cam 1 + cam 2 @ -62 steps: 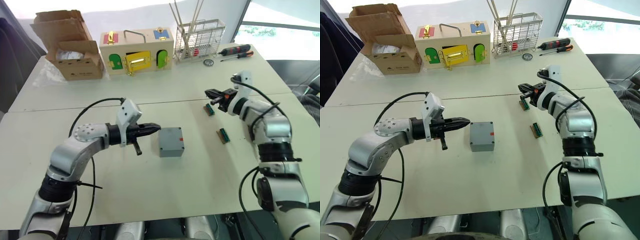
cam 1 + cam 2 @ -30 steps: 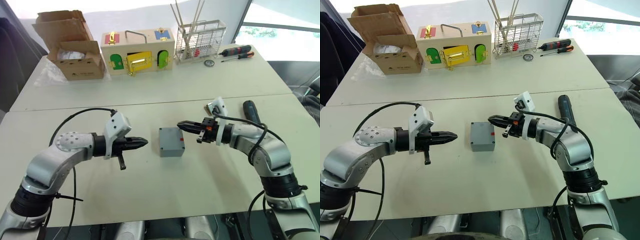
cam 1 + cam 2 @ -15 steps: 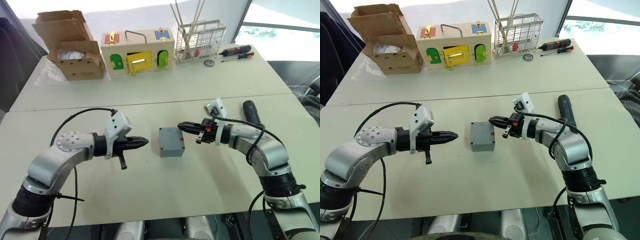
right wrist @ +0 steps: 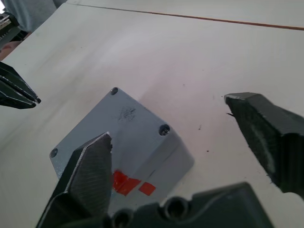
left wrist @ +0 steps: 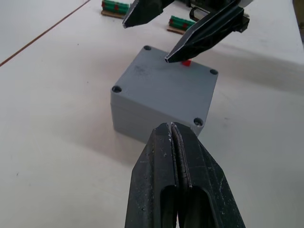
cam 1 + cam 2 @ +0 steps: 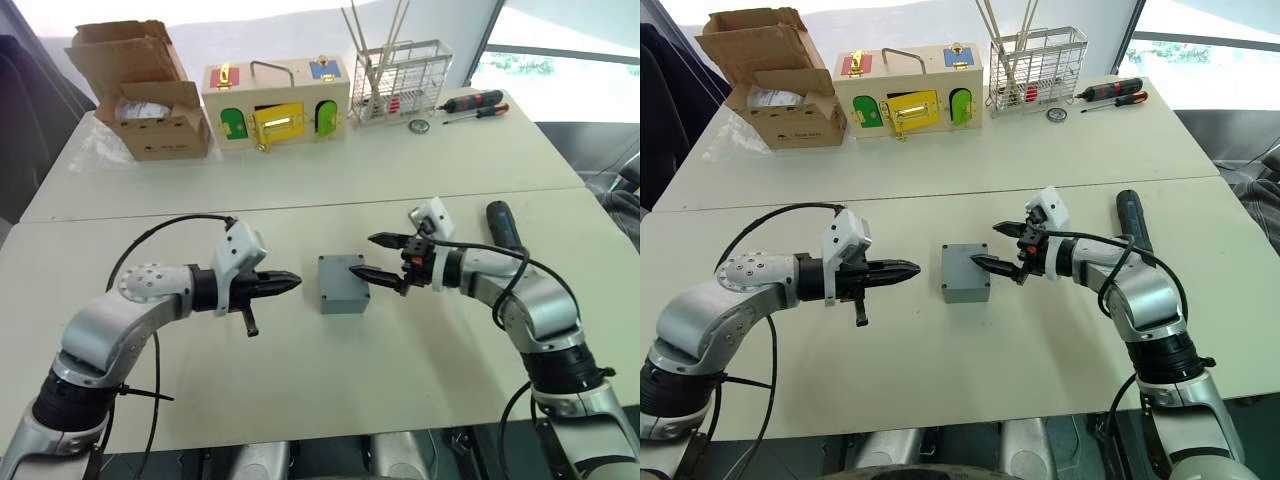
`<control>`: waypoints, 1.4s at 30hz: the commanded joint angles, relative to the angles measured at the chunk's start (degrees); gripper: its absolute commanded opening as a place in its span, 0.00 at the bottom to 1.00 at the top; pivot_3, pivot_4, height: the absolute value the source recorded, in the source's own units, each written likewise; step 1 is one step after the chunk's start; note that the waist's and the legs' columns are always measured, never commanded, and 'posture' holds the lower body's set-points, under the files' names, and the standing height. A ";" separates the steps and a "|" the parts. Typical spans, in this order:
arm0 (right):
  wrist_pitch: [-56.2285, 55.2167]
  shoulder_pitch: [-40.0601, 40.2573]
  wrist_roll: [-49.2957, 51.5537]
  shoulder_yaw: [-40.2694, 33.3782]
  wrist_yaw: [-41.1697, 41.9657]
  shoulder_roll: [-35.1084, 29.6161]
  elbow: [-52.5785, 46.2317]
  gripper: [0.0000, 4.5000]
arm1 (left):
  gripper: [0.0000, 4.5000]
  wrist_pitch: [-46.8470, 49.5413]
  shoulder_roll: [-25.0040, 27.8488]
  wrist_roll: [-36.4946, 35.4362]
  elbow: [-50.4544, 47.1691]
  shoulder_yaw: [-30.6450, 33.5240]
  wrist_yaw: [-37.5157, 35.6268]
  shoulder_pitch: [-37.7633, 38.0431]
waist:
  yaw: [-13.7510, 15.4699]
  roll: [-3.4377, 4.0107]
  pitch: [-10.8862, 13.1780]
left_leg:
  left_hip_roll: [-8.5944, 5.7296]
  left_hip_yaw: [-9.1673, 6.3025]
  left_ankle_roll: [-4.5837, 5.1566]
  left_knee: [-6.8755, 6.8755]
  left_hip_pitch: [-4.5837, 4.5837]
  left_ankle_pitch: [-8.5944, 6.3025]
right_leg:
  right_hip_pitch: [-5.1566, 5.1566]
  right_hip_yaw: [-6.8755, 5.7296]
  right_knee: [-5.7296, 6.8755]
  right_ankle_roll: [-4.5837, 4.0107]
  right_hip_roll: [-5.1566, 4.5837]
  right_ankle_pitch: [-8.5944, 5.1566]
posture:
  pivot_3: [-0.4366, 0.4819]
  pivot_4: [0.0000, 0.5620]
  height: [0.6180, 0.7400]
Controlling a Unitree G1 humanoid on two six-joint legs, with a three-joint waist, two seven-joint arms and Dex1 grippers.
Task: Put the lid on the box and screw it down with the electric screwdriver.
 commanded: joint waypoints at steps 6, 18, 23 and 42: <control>15.76 -11.61 4.99 -13.60 1.02 -18.63 8.25 1.00 | 0.00 -3.98 -1.20 0.70 -2.34 -2.20 -2.34 -5.63 | 0.24 0.00 0.01 | 0.01 -0.01 0.10 -0.02 -0.01 -0.06 | 0.07 -0.06 -0.15 -0.01 0.00 0.00 | 0.48 0.27 0.95; 21.36 -31.38 -13.37 17.38 21.80 -30.54 44.69 1.00 | 0.00 -7.96 -7.95 3.07 -5.86 -8.27 1.05 -5.65 | -0.69 0.09 0.01 | 0.02 0.43 0.25 -0.03 0.03 -0.14 | 0.14 0.11 -0.51 0.02 -0.01 0.02 | 0.48 0.27 0.95; 17.77 -37.78 -20.08 23.22 27.55 -26.03 57.92 1.00 | 0.00 -7.04 -8.79 2.94 -9.59 -9.53 3.27 -2.76 | -0.27 0.11 0.02 | 0.01 0.45 0.24 -0.01 0.01 -0.14 | 0.11 0.15 -0.50 0.02 -0.02 0.02 | 0.48 0.27 0.95; 2.72 -41.64 -40.46 27.34 28.25 -12.28 84.28 0.78 | 0.00 -1.13 -8.91 2.25 -18.17 -10.12 12.86 1.83 | -0.18 -0.09 -0.13 | -0.03 0.34 0.18 0.12 0.10 -0.12 | 0.31 0.14 -0.50 0.01 -0.01 0.03 | 0.48 0.27 0.95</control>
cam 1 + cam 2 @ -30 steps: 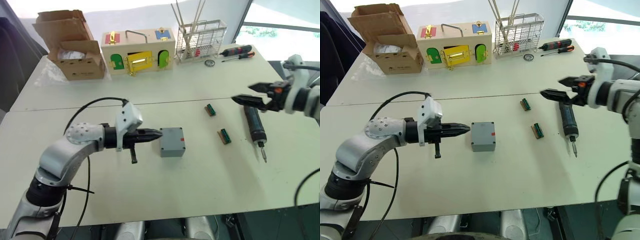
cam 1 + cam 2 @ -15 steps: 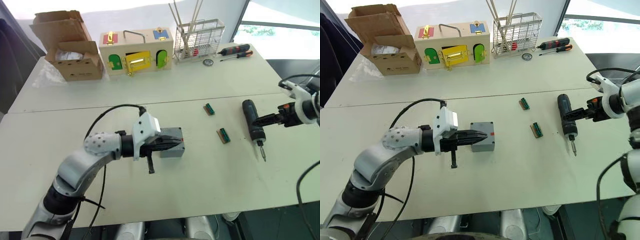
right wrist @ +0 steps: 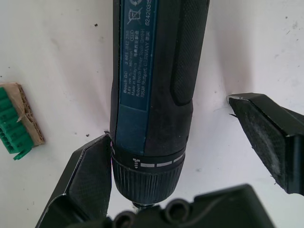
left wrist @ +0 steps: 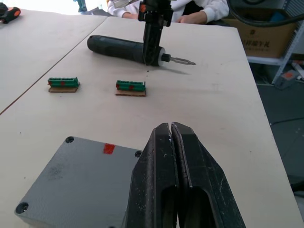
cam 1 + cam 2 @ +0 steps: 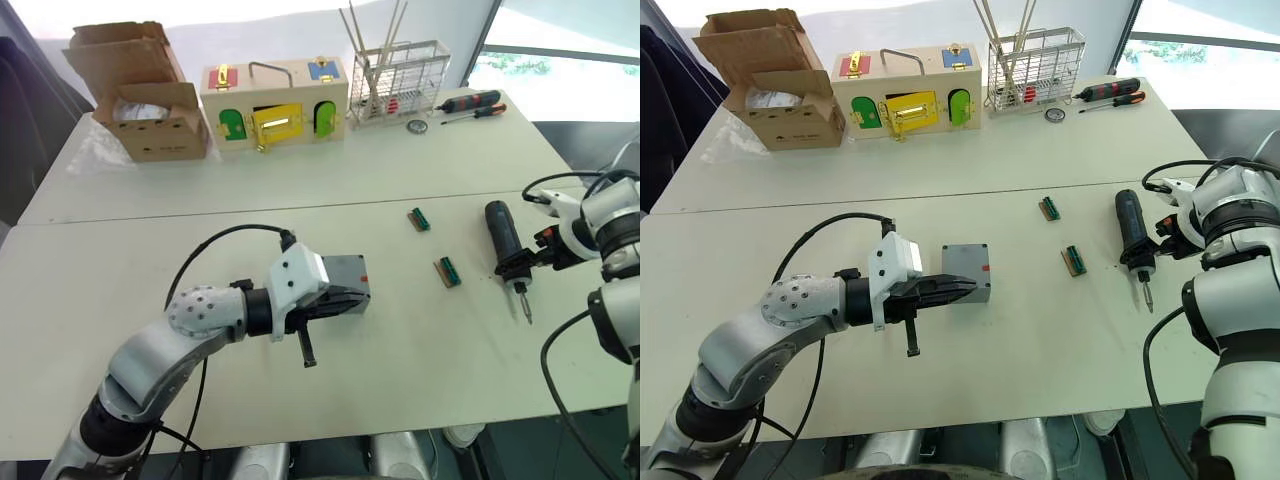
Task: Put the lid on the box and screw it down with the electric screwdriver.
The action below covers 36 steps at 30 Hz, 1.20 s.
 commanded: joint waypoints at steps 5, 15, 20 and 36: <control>-4.77 1.24 -5.78 -0.22 0.94 0.93 3.65 0.42 | 0.00 1.46 -0.59 -0.58 -4.39 -0.21 3.01 1.46 | 0.00 0.00 -0.01 | 0.00 -0.09 -0.02 -0.04 0.00 -0.01 | 0.01 -0.05 -0.01 0.00 0.02 0.00 | 0.48 0.27 0.95; -12.45 1.92 -8.06 -4.11 -5.97 -0.53 4.43 0.41 | 0.00 0.41 3.98 0.01 -1.72 2.02 0.56 3.30 | 0.16 -0.19 -0.13 | -0.03 -0.27 -0.09 0.02 0.01 0.03 | 0.19 -0.16 -0.07 -0.01 0.02 0.00 | 0.48 0.27 0.95; -12.12 -2.70 -2.38 -14.01 -13.98 -0.36 3.07 0.41 | 0.00 -2.51 7.77 -0.55 3.90 5.74 -4.97 2.77 | -0.21 -0.15 -0.11 | -0.05 -0.22 -0.08 0.09 0.08 0.03 | 0.35 -0.09 -0.22 -0.11 0.01 0.06 | 0.48 0.27 0.95; -3.39 30.27 36.89 -56.82 -37.77 22.57 -82.37 0.41 | 0.00 -4.85 9.59 -2.17 20.99 8.32 -17.75 -6.10 | -0.08 0.38 0.16 | 0.10 0.11 -0.44 -0.76 -0.21 0.28 | -0.88 -0.06 0.67 -0.06 0.03 0.05 | 0.48 0.27 0.95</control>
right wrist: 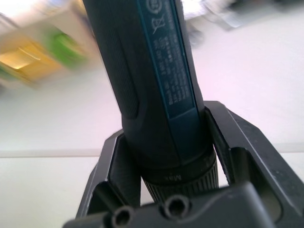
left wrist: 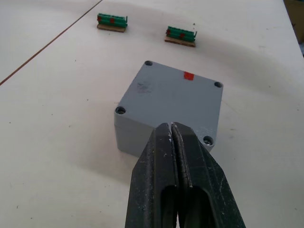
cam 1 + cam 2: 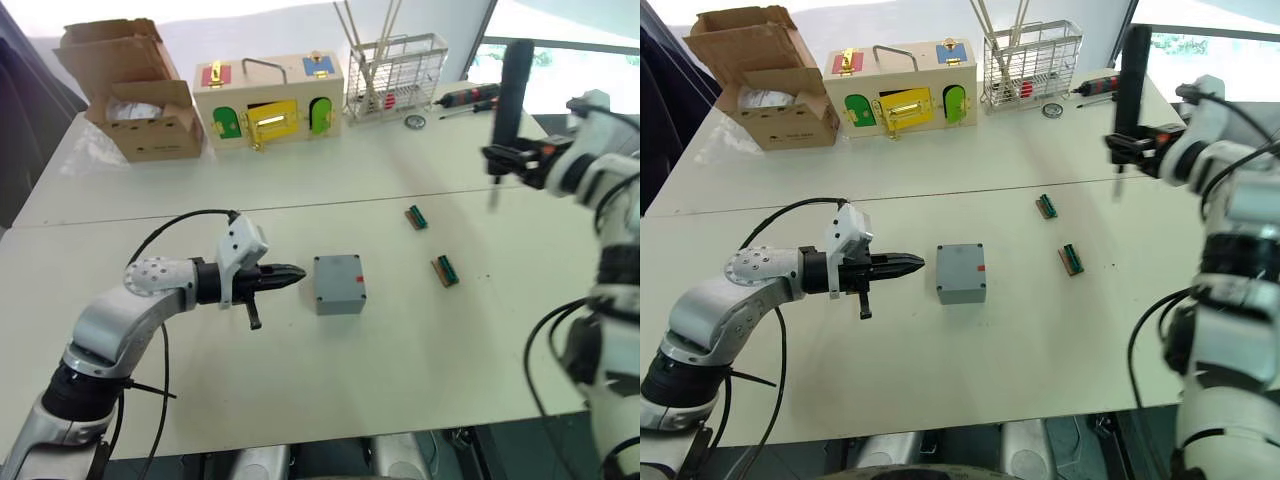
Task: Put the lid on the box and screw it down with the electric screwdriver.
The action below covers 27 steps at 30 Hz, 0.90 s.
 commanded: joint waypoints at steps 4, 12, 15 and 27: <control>7.30 9.26 20.24 -3.54 -8.38 12.95 -30.65 0.41 | 0.00 -0.54 -0.37 0.18 2.37 -1.18 -4.12 -4.94 | 0.16 0.02 0.01 | 0.00 -0.02 -0.06 0.09 0.01 0.07 | -0.04 0.11 0.06 0.00 -0.03 0.00 | 0.48 0.27 0.95; 1.94 13.96 22.02 5.88 -14.59 21.34 -34.99 0.41 | 0.00 -3.44 -4.25 5.26 6.71 -7.25 -4.42 -8.03 | -0.15 -0.01 -0.01 | -0.08 -0.03 -0.04 0.06 0.09 0.06 | 0.00 0.09 0.08 -0.01 0.01 0.00 | 0.48 0.27 0.95; -0.10 15.22 21.21 8.61 -13.95 20.91 -34.22 0.41 | 0.00 -4.09 -6.98 6.53 10.21 -7.77 -3.70 -8.71 | -0.12 -0.01 -0.02 | -0.08 0.00 -0.04 0.06 0.09 0.06 | -0.01 0.09 0.07 -0.01 0.02 0.00 | 0.48 0.27 0.95; -5.28 19.97 19.36 12.86 -13.35 18.09 -31.60 0.41 | 0.00 -7.50 -7.42 11.47 11.56 -10.69 -5.25 -6.67 | -0.11 -0.03 -0.03 | -0.06 0.02 -0.03 0.04 0.17 0.06 | 0.02 0.08 0.06 -0.01 0.03 -0.01 | 0.48 0.27 0.95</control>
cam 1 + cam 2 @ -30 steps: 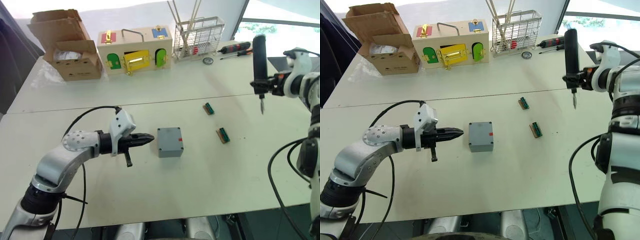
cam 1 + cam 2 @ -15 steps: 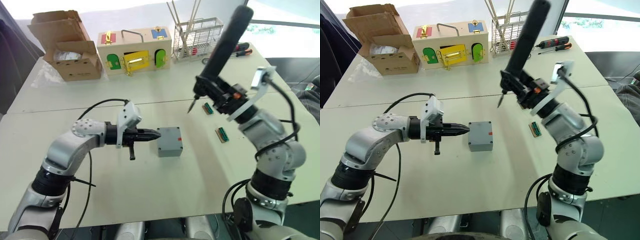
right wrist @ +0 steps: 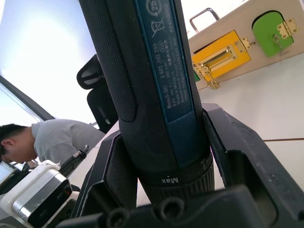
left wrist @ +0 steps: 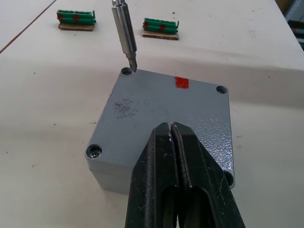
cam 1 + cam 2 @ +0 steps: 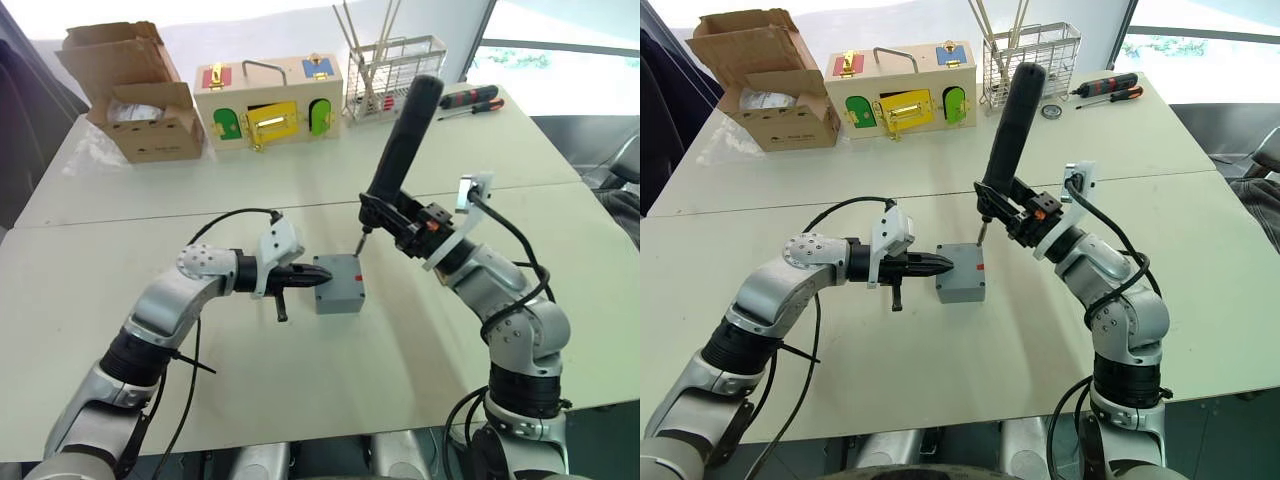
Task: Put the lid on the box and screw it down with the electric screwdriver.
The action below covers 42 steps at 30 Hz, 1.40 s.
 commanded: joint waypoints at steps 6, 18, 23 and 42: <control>-6.55 0.60 -1.84 2.35 -0.07 -0.80 -0.11 0.41 | 0.00 0.17 0.39 1.24 0.22 -0.59 -1.29 0.58 | -0.02 -0.01 -0.01 | 0.00 0.00 0.00 0.00 0.00 0.00 | 0.00 0.00 0.00 0.00 0.00 0.00 | 0.48 0.27 0.95; -14.64 4.95 -8.87 10.82 3.20 -2.35 3.42 0.41 | 0.00 0.19 0.39 1.94 -0.09 -0.34 -1.65 0.87 | -0.06 -0.13 -0.22 | 0.00 0.00 0.01 0.00 0.12 0.00 | 0.12 -0.01 0.00 0.00 0.01 0.00 | 0.48 0.27 0.95; -17.02 6.96 -12.34 15.14 4.49 -3.42 5.17 0.41 | 0.00 -0.07 0.05 2.31 -0.36 -0.55 -1.48 1.68 | -0.07 -0.34 -0.85 | 0.02 0.00 0.04 -0.09 0.31 -0.03 | 0.28 -0.02 -0.05 0.00 0.03 -0.01 | 0.48 0.27 0.95; -19.51 10.40 -14.61 18.00 7.68 -4.18 10.70 0.41 | 0.00 0.02 -0.45 3.64 -1.02 -0.93 -1.17 2.99 | 0.05 -0.90 -2.58 | 0.06 -0.03 0.62 -0.26 1.23 -0.42 | 1.26 -0.04 -0.38 0.07 0.04 -0.13 | 0.48 0.27 0.95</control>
